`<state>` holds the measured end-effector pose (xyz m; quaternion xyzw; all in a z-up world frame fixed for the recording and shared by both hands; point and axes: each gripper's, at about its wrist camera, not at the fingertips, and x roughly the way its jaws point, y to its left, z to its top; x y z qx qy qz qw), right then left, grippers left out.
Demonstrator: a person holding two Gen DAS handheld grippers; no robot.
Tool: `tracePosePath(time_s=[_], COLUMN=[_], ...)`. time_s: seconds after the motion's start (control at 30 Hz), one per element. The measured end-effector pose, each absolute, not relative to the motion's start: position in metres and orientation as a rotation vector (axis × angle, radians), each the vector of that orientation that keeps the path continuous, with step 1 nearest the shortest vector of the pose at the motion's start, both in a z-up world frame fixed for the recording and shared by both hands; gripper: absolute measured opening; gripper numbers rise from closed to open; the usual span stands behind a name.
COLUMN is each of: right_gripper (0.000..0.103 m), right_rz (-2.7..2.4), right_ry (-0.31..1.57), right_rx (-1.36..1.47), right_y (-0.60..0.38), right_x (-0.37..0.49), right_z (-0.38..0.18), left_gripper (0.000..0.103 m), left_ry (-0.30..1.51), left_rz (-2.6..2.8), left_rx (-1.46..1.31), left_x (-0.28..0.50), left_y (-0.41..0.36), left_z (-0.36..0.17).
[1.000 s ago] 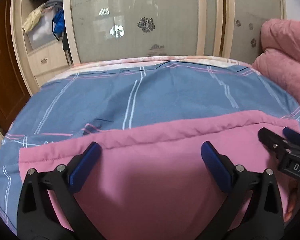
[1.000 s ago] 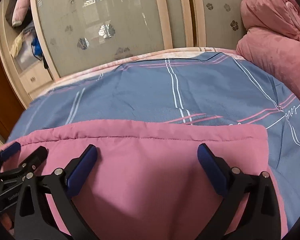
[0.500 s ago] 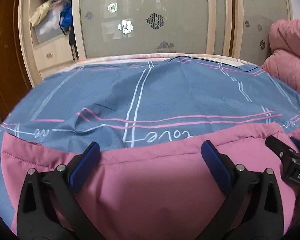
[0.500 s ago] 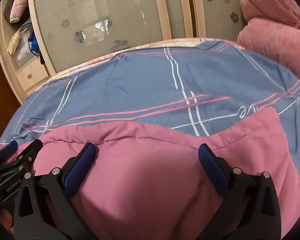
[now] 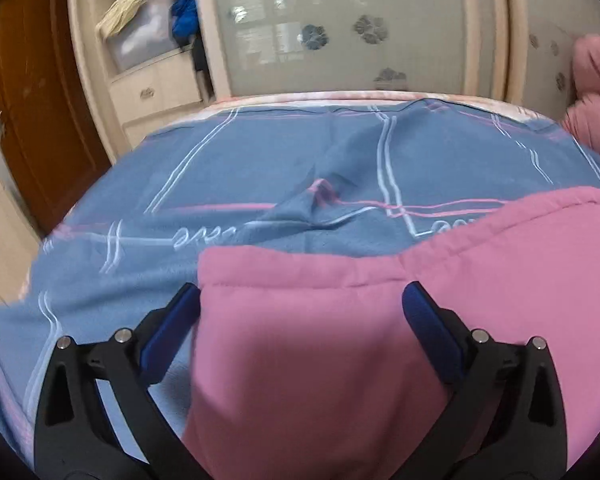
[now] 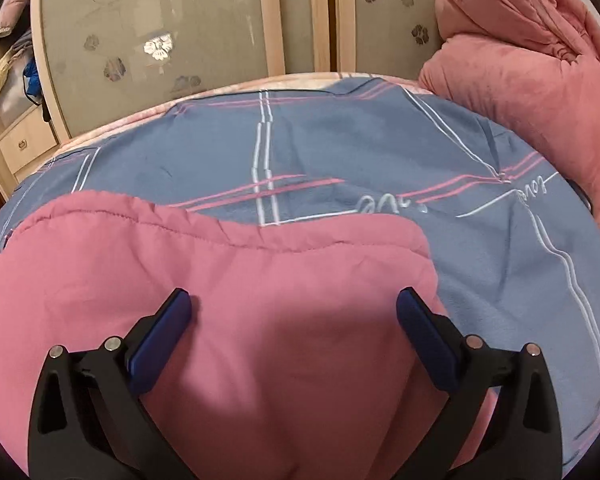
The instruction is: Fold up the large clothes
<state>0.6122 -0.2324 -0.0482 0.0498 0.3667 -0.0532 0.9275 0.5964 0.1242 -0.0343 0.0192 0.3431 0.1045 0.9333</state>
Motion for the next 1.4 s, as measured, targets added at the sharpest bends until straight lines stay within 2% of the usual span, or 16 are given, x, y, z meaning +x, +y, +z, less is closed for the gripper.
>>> tracePosePath(time_s=[0.27,0.4,0.53,0.6,0.7,0.8,0.87,0.93,1.2,1.4], right_gripper=[0.102,0.102,0.102,0.102,0.102,0.102,0.102,0.102,0.102,0.102], right_rz=[-0.05,-0.025,0.041,0.031,0.081,0.142,0.104,0.058,0.063,0.054], right_ry=[0.732,0.675,0.601,0.585,0.492,0.475,0.567,0.527,0.548,0.527], right_rx=[0.239,0.301,0.635,0.674,0.568,0.409,0.246,0.175,0.116,0.082], right_y=[-0.249,-0.258,-0.318,-0.333,-0.317,-0.283,-0.256,-0.24,-0.22,-0.217], right_x=[0.618,0.607,0.56,0.524,0.435,0.345,0.312,0.267,0.172,0.142], right_z=[-0.069,-0.056,-0.044,-0.032,-0.006,-0.001,0.006,0.013,0.021,0.026], left_gripper=[0.101,0.101,0.101,0.101,0.101,0.101,0.101,0.101,0.101,0.101], left_ry=[0.636,0.598,0.481,0.435,0.418,0.402,0.463,0.523,0.53,0.535], left_rz=[0.221,0.265,0.26,0.236,0.204,0.196,0.204,0.192,0.131,0.089], left_rx=[-0.12,-0.082,-0.159,-0.183,-0.136,-0.087,-0.073,-0.059,-0.003,-0.047], left_x=[0.588,0.575,0.496,0.446,0.367,0.297,0.272,0.256,0.162,0.116], left_y=[0.15,0.146,0.151,0.151,0.137,0.118,0.106,0.095,0.054,0.043], left_z=[-0.044,-0.03,0.016,0.035,0.046,0.033,0.026,0.024,0.034,0.035])
